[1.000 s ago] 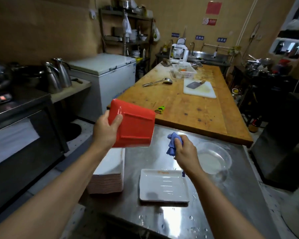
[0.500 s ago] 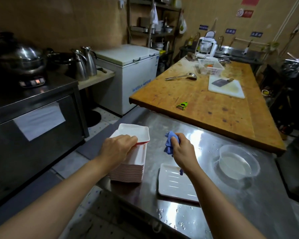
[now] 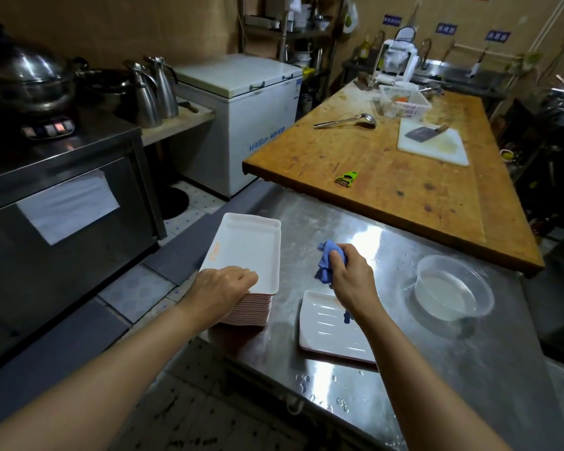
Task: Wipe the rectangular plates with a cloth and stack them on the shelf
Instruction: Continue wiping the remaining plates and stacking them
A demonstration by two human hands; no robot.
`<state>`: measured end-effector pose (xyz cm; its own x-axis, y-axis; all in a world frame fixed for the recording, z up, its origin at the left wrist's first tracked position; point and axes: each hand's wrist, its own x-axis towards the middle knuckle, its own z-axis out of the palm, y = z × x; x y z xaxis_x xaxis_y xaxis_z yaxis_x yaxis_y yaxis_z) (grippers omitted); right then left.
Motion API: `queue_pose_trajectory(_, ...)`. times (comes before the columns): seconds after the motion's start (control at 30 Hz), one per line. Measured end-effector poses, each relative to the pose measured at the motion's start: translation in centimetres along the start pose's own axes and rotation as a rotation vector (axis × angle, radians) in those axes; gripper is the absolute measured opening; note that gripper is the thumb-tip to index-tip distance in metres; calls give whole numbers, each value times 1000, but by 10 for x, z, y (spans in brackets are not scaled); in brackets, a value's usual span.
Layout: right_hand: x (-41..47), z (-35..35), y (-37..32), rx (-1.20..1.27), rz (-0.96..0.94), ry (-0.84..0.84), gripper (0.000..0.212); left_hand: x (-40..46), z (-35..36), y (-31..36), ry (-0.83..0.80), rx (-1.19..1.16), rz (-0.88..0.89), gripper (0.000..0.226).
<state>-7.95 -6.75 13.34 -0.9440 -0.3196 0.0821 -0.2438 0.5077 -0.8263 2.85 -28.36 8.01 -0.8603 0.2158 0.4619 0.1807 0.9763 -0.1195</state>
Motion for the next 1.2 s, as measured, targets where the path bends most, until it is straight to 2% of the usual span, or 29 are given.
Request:
queue_pose_trajectory(0.1,1,1,3,-2,13,0,20,-5,4,1,-91,-39,-40,43)
queue_pose_trajectory(0.3,2,5,13,-2,41,-16,22,-5,9,-4,-211,-38,-86,45)
queue_pose_trajectory(0.5,0,8,21,-4,53,-32,18,2,15,-11,-164,5,-93,46)
queue_pose_trajectory(0.6,1,9,26,-9,69,-34,22,4,14,-6,-302,-52,-216,58)
queue_pose_trajectory(0.67,1,8,30,-7,83,-32,22,7,13,0,-352,-87,-303,56)
queue_pose_trajectory(0.8,-3,2,40,18,105,4,25,20,11,22,-175,-67,-214,47)
queue_pose_trajectory(0.9,-3,-6,53,13,172,48,30,35,14,55,-38,-197,-139,44)
queue_pose_trajectory(0.97,-5,-12,65,8,206,65,29,43,21,81,-31,-286,-148,39)
queue_pose_trajectory(1.1,-10,-20,95,5,271,76,28,49,56,113,-341,-455,-541,42)
queue_pose_trajectory(1.2,-12,-22,117,-7,331,94,27,54,80,121,-489,-485,-726,42)
